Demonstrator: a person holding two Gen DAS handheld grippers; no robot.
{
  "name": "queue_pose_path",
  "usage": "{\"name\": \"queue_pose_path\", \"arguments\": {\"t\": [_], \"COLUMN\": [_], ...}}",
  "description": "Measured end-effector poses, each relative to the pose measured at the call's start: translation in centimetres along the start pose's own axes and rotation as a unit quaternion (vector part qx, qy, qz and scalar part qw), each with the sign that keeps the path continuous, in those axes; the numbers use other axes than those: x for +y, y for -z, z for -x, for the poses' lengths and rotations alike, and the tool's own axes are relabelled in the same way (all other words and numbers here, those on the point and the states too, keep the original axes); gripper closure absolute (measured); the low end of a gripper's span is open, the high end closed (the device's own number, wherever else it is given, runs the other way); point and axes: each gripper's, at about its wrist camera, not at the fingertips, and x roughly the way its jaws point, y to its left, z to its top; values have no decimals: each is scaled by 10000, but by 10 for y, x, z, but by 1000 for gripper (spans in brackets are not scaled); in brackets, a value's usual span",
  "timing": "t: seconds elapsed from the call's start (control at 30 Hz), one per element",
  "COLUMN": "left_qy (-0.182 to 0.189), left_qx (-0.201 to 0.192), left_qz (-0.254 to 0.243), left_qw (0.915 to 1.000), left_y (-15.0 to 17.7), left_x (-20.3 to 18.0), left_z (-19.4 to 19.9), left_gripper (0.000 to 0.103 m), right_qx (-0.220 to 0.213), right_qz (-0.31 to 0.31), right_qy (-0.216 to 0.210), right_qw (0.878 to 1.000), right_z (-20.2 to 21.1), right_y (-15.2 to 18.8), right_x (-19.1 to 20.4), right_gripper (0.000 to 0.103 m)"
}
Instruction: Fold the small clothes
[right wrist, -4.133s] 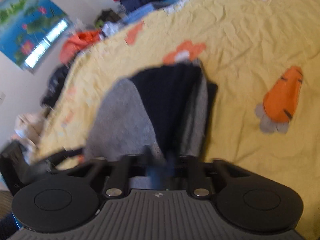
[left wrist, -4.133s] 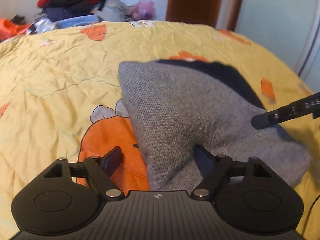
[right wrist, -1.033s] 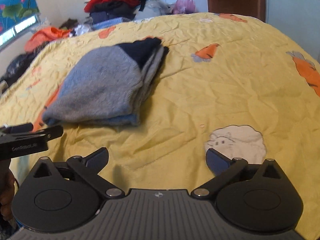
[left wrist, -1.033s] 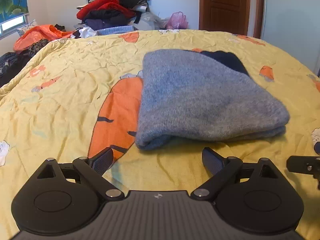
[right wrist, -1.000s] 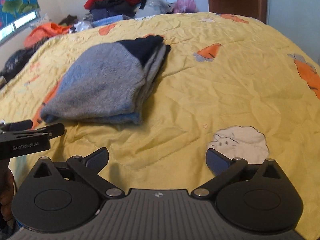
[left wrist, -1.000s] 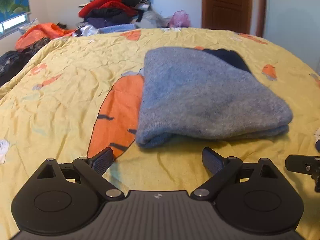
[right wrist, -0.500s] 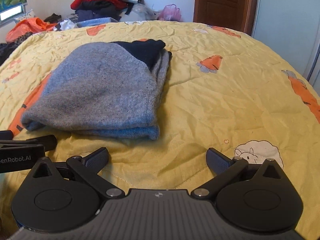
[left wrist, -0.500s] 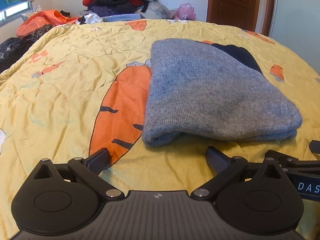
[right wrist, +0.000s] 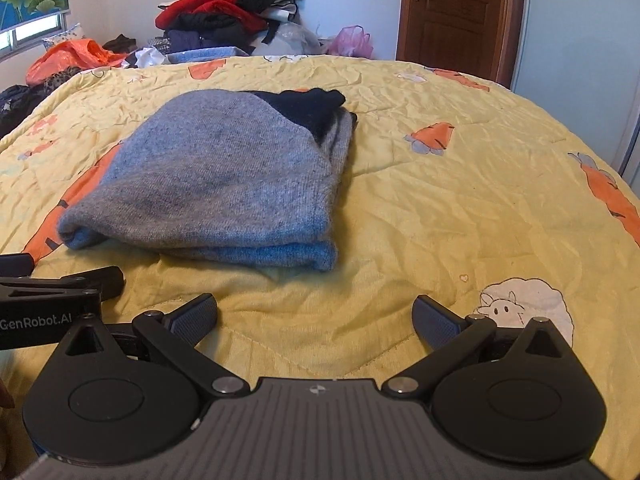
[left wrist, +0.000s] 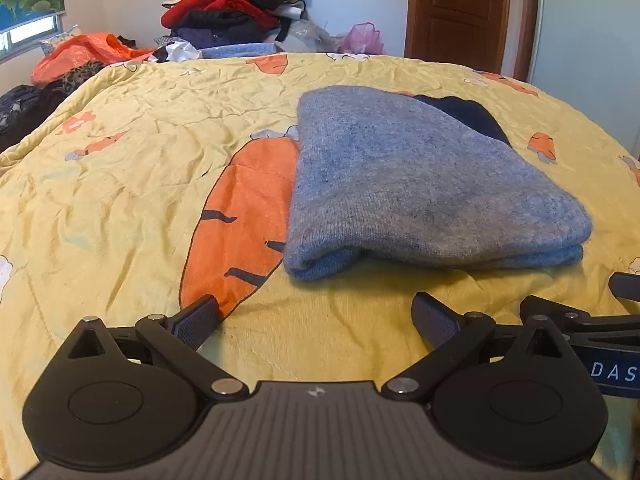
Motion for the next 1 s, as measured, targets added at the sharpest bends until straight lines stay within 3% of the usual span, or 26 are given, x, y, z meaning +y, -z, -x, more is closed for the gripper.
{"name": "queue_pose_path", "arguments": {"t": [0.4, 1.0], "left_qy": [-78, 105], "left_qx": [44, -72], "left_qz": [59, -39], "left_qw": [9999, 9999], "left_y": [-1, 2], "left_x": [-2, 5], "left_z": [0, 0], "left_gripper": [0, 0], "right_qx": [-45, -91], "right_qz": [5, -34], "right_qy": [5, 40], "right_qw": [10000, 9999], "right_z": [0, 1], "right_y": [3, 3], "right_x": [2, 3], "right_gripper": [0, 0]}}
